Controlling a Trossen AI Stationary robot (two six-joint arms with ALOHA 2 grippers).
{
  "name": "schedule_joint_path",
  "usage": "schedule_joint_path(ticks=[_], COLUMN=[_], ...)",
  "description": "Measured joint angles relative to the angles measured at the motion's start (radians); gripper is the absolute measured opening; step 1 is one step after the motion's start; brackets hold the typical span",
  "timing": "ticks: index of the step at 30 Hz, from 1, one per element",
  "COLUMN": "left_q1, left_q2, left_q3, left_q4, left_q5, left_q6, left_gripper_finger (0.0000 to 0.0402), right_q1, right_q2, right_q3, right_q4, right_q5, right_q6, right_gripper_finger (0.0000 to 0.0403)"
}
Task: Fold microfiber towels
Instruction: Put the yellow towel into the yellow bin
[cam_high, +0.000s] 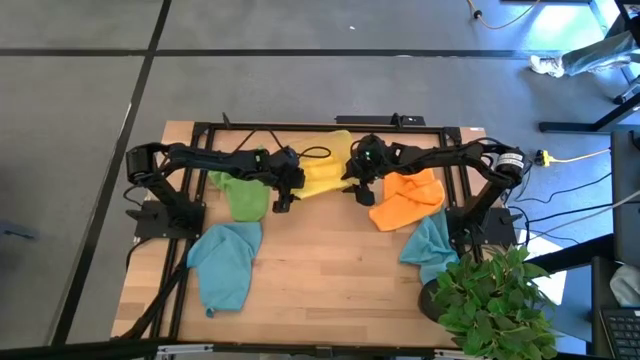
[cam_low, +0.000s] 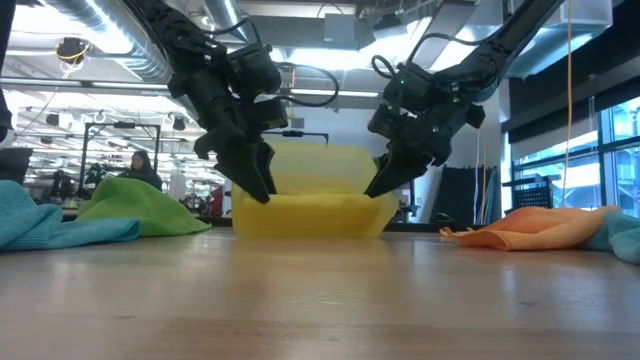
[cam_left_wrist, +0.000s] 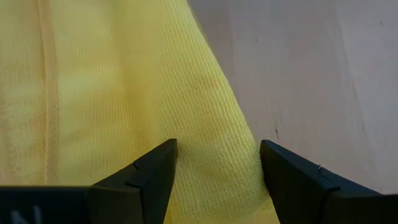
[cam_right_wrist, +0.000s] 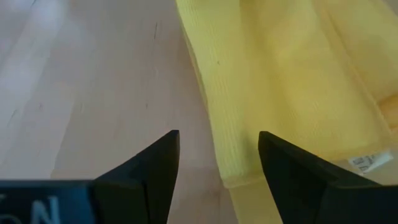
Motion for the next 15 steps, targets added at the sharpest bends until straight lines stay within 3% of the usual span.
schedule_joint_path(ticks=[15], left_q1=[0.0], left_q2=[-0.006], left_q3=[0.022], left_q4=[-0.037], left_q5=[-0.012], left_q6=[-0.004], left_gripper_finger=[0.0217], right_q1=[0.0], right_q2=[0.0], right_q3=[0.0], right_q4=[0.041], right_q5=[0.047], right_q6=[-0.035], right_gripper_finger=[0.0219])
